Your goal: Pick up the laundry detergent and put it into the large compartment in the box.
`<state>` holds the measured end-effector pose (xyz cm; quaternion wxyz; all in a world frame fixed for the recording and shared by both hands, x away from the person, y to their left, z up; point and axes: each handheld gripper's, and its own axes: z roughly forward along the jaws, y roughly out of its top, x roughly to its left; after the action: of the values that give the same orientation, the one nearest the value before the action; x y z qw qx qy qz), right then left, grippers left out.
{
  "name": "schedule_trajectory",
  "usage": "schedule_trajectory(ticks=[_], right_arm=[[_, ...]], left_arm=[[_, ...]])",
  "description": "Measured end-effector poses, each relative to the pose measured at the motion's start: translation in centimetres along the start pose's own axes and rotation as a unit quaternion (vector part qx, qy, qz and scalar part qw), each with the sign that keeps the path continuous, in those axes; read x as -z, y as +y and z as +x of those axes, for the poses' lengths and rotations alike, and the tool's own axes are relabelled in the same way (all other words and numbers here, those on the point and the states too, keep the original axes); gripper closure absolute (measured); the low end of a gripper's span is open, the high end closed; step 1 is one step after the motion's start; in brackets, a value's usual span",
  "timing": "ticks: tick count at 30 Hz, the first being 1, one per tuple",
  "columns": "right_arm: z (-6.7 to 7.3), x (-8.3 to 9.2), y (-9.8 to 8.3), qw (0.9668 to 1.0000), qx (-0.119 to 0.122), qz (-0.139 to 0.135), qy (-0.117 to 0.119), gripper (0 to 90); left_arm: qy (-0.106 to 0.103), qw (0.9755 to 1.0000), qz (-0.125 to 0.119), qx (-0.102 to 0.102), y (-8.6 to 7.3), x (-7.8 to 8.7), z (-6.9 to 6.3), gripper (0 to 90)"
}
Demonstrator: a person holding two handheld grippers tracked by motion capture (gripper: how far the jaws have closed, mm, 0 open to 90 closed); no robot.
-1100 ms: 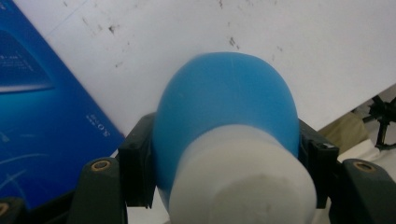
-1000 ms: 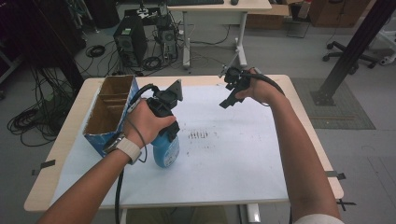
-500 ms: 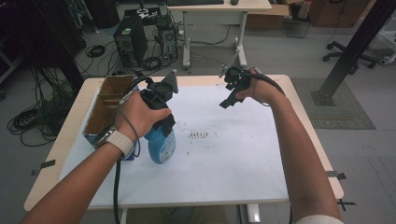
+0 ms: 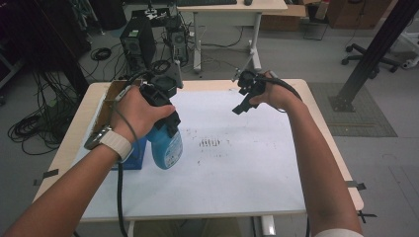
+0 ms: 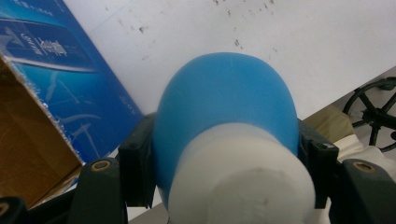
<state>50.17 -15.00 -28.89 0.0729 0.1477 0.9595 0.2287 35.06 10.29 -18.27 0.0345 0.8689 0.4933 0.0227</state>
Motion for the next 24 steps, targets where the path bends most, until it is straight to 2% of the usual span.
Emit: schedule_trajectory(ticks=[6,15,24], right_arm=[[0.0,0.1,0.0,1.0,0.001,0.0,0.0,12.2],[0.0,0.5,-0.2,1.0,0.001,-0.006,-0.003,12.2],[-0.2,0.6,-0.4,1.0,-0.002,-0.006,-0.004,12.2]], left_arm=[[-0.003,1.0,-0.004,0.005,-0.1,1.2,0.2,37.2],[0.0,0.9999,0.006,0.014,-0.1,3.1,0.9,37.3],[-0.004,0.9991,-0.004,0.041,0.0,5.1,2.3,37.3]])
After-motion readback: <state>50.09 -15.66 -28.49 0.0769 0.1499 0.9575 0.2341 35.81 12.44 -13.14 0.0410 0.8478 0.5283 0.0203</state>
